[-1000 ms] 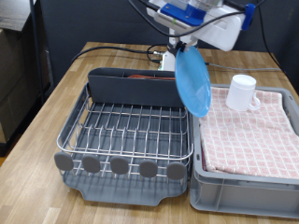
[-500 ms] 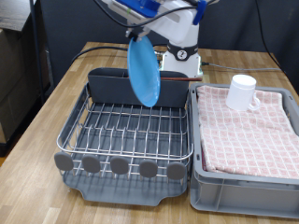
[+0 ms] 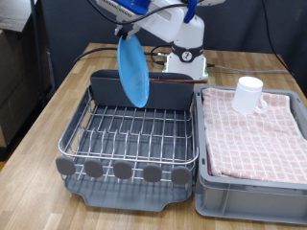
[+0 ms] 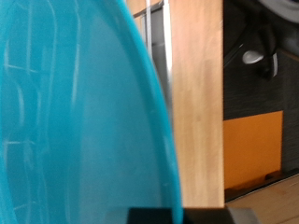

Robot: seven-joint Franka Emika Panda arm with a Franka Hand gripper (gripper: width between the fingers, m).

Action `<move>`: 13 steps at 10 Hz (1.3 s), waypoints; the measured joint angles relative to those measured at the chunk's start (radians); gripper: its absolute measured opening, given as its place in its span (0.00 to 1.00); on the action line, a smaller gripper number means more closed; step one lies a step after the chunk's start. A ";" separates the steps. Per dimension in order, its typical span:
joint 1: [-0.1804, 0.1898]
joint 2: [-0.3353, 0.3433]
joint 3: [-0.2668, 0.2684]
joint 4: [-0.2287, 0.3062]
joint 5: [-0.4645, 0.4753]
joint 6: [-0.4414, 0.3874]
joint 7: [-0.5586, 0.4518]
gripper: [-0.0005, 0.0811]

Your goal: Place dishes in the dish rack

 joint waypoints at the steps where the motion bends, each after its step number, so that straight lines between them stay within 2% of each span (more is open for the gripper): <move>1: 0.000 0.001 -0.003 0.011 -0.026 0.002 -0.004 0.03; 4: -0.001 0.013 -0.019 0.055 -0.087 0.000 -0.049 0.03; 7: -0.003 0.049 -0.043 0.073 -0.171 0.008 -0.069 0.03; 10: -0.004 0.103 -0.072 0.074 -0.197 0.084 -0.078 0.03; 13: -0.004 0.147 -0.093 0.065 -0.219 0.144 -0.042 0.03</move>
